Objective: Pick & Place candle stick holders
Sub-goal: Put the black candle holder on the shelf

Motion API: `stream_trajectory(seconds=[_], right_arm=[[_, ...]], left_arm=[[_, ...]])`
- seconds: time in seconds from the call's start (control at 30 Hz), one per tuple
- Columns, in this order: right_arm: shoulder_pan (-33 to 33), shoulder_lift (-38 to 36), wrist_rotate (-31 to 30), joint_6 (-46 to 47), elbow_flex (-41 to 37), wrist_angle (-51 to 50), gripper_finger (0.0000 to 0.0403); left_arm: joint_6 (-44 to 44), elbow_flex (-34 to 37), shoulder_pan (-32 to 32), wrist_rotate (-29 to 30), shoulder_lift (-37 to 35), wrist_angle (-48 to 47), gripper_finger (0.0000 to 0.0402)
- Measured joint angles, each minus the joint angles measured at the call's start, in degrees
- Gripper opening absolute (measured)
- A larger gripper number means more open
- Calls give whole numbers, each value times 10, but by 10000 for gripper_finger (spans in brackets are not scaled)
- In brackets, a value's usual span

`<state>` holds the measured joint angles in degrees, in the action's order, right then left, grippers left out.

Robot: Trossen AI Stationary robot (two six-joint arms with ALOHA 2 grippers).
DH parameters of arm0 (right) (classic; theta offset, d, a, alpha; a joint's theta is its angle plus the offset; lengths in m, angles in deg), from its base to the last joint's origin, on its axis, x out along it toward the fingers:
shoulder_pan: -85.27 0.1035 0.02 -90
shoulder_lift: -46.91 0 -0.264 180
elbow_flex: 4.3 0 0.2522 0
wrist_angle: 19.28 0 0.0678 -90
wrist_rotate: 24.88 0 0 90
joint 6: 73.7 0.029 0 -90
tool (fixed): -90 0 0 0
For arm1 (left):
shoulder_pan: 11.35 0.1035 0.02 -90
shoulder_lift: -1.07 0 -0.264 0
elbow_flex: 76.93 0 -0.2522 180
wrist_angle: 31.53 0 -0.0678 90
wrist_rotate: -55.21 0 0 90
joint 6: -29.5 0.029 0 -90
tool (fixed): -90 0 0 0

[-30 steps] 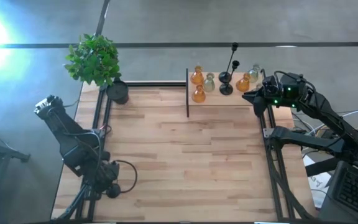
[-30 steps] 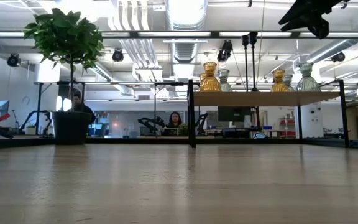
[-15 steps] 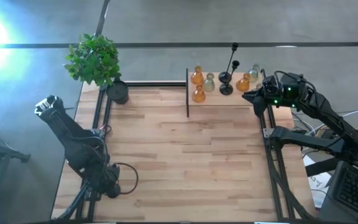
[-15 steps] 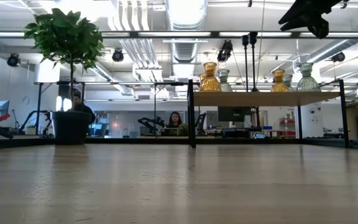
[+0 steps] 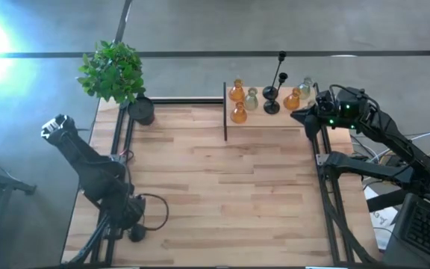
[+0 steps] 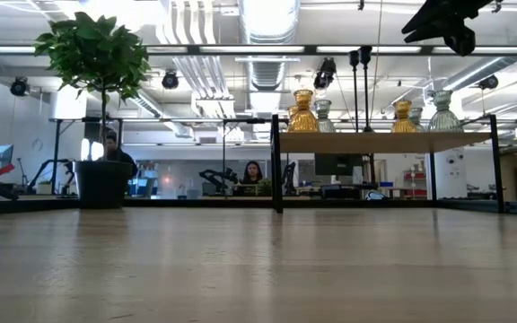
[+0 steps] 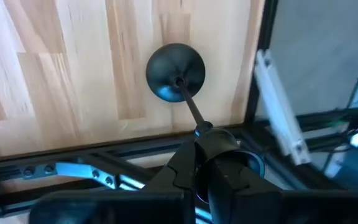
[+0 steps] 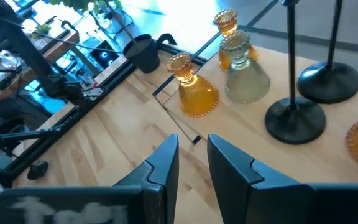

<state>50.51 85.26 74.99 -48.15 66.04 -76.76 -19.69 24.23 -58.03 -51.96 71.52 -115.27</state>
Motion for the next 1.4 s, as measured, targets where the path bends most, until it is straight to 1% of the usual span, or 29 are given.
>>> stream_trajectory(seconds=[0.1,0.17,0.33,0.4,0.5,0.63,0.77,0.9,1.0,1.1,1.23,1.4], right_arm=[[0,1,35,0,0,3,79],[0,0,58,-10,0,9,81],[10,-15,82,-68,0,51,75],[20,-26,82,-81,0,75,70],[39,-37,83,-98,0,100,64],[58,-44,84,-105,0,102,62],[78,-36,110,-107,0,102,63],[87,-25,132,-87,0,101,63],[94,-16,156,-67,0,109,63],[112,-7,152,-63,0,146,61],[148,18,97,-66,0,195,62],[188,63,-18,-78,0,194,63]], left_arm=[[-4,-19,41,-3,0,0,17],[-6,-38,85,-4,0,0,17],[-2,-100,246,-3,12,2,17],[30,-135,307,2,26,12,17],[108,-203,378,16,57,26,17],[175,-297,444,17,125,25,17],[221,-377,471,15,194,19,17],[255,-441,477,15,244,-12,17],[280,-468,481,16,261,-18,17],[288,-481,491,16,266,-18,17],[288,-482,508,16,260,-18,17],[315,-482,528,16,241,-14,17]])
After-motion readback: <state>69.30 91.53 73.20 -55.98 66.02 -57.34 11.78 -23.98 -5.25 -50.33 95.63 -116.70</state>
